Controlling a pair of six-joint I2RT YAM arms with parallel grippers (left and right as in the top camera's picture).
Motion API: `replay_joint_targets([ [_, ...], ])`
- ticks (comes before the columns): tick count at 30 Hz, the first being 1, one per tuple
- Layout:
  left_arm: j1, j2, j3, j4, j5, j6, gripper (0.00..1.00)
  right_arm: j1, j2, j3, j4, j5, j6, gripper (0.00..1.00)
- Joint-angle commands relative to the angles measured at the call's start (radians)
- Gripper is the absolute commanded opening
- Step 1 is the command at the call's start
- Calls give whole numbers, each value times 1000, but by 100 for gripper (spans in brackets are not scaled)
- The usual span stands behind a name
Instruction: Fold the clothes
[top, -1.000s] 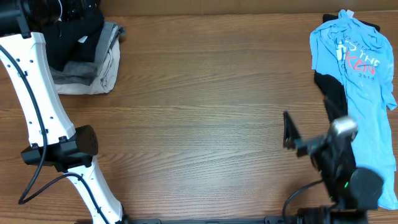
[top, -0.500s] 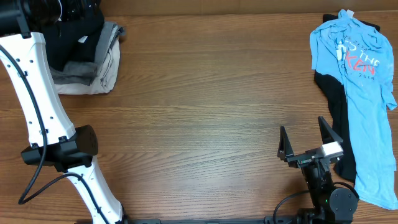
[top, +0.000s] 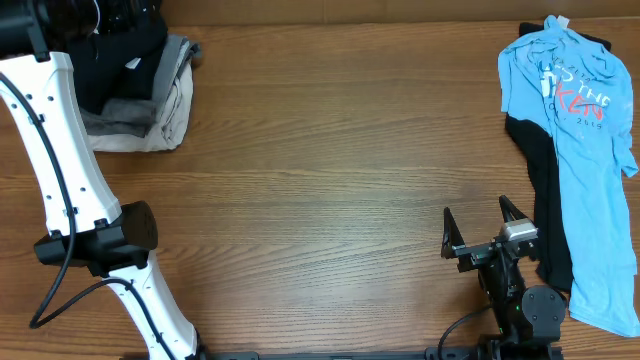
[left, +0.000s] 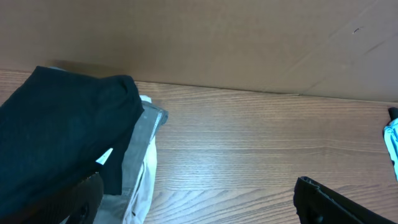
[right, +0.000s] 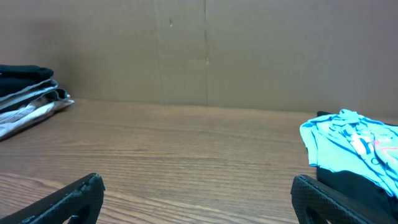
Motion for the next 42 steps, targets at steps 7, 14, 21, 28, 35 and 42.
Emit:
replay_joint_targets([
  [7,-2,5,2,1,-4,-17,100,1,-9,-11,5,8,-1,100],
  [14,-2,5,2,1,-4,-17,100,1,-9,-11,5,8,-1,100],
  [21,-9,-25,-9,1,-4,-17,100,1,-9,-11,5,8,-1,100],
  [28,-23,-315,-372,2,-4,-17,100,1,-9,-11,5,8,-1,100],
  [35,-23,-715,-859,-8,-64,2,100,1,-9,-11,5,8,-1,100],
  [42,-21,-1088,-1250,123,-196,9,100,1,-9,-11,5,8,-1,100],
])
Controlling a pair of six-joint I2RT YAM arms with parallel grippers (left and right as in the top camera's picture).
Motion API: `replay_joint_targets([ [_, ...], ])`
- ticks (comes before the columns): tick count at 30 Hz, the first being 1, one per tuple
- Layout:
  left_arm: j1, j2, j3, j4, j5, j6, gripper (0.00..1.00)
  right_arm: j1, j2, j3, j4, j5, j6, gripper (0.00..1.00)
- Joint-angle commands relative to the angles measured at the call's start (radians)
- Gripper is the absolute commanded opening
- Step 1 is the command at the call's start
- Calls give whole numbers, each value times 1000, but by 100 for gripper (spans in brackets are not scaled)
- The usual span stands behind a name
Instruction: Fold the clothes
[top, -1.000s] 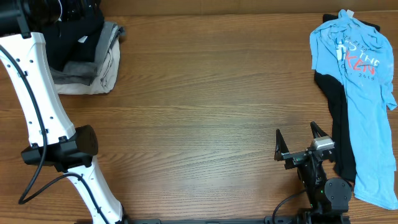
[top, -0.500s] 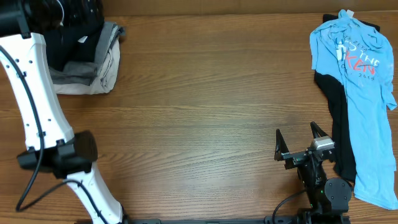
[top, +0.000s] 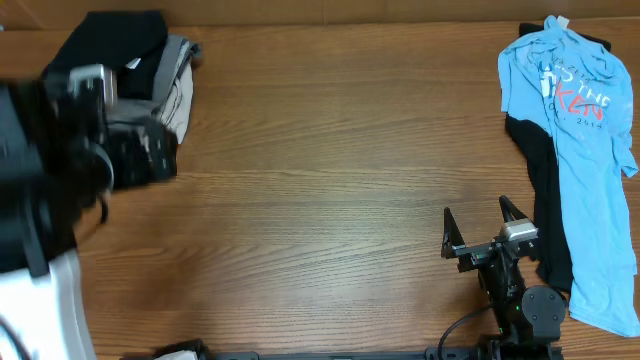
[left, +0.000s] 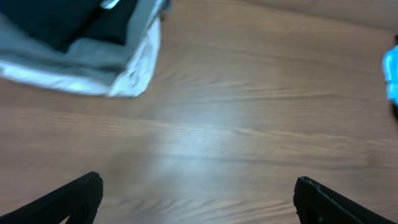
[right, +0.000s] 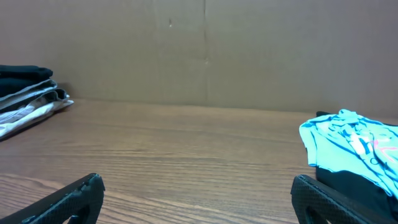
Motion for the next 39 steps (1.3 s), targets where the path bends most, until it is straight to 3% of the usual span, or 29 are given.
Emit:
replay_joint_targets([
  [1,-6,-187,-220,140,-79,8,100,1,-9,-11,6,8,0,100],
  [11,-7,-792,-957,750,21,-14,100,1,-9,-11,6,8,0,100],
  [15,-15,-900,-1146,893,12,-89,99,1,-9,-11,6,8,0,100],
  [21,-15,-1015,-1365,1112,10,-106,100,1,-9,-11,6,8,0,100],
  [31,-70,-1197,-1630,1311,-58,-144,100,1,-9,-11,6,8,0,100],
  [39,-99,-1247,-1735,1346,-145,-201,100,1,-9,-11,6,8,0,100],
])
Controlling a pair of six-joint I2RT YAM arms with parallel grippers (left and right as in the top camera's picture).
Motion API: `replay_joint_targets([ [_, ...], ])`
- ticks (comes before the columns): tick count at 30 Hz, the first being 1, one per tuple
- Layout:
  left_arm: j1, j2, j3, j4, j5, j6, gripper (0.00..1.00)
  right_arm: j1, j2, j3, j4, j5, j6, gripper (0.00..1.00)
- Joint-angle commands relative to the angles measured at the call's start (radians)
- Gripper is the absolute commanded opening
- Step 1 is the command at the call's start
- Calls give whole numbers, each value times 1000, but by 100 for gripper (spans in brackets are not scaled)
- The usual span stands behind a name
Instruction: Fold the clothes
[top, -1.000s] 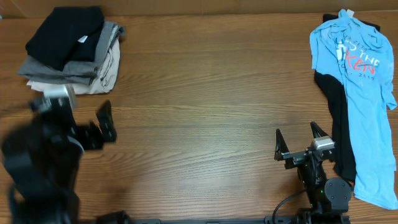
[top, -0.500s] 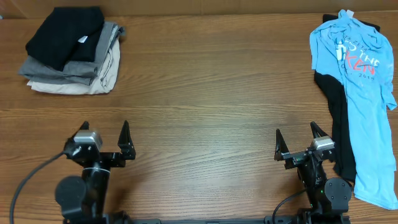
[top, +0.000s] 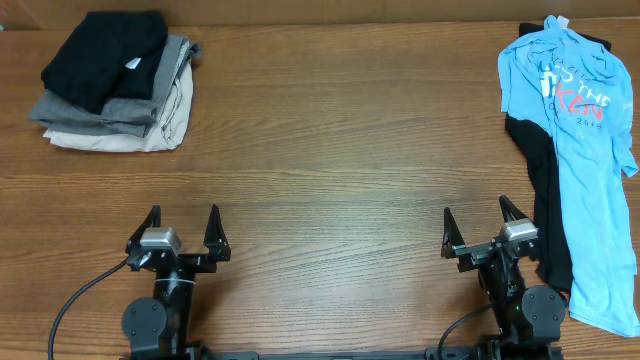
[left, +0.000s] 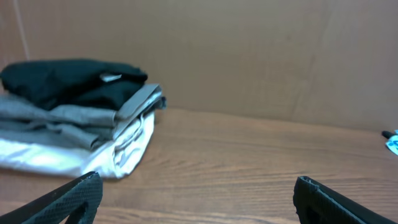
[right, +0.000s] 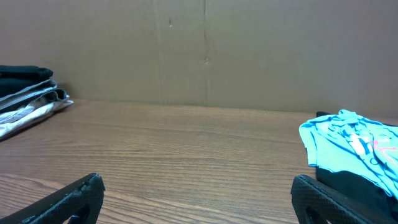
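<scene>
A stack of folded clothes (top: 115, 82), black on top of grey and cream, lies at the table's far left (left: 78, 115). At the right edge a light blue T-shirt (top: 580, 130) lies spread unfolded over a black garment (top: 545, 210); both show in the right wrist view (right: 351, 140). My left gripper (top: 181, 232) rests open near the front left, nothing between its fingers. My right gripper (top: 481, 228) rests open near the front right, just left of the black garment, holding nothing.
The wooden table (top: 340, 150) runs between the stack and the unfolded clothes. A cardboard wall (right: 205, 50) stands along the far edge. Both arm bases sit at the front edge.
My left arm has gone from beside the folded stack at the far left to a low rest pose at the front left, gripper open. The right arm has not moved.
My left arm reached over the folded stack at the far left, gripper above the black top piece. Then it had drawn back, off the stack. Now it rests folded at the front. The stack stays put; the right arm stayed parked throughout.
</scene>
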Motion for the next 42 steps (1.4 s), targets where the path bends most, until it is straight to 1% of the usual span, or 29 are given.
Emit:
replay_joint_targets([
  [1,-8,-15,-34,-17,-67,-72,100,1,-8,-11,6,8,0,100],
  [4,-9,-15,-33,-58,-72,-90,100,1,-8,-11,6,8,0,100],
  [42,-8,-13,-33,-56,-81,-90,100,1,-8,-11,6,8,0,100],
])
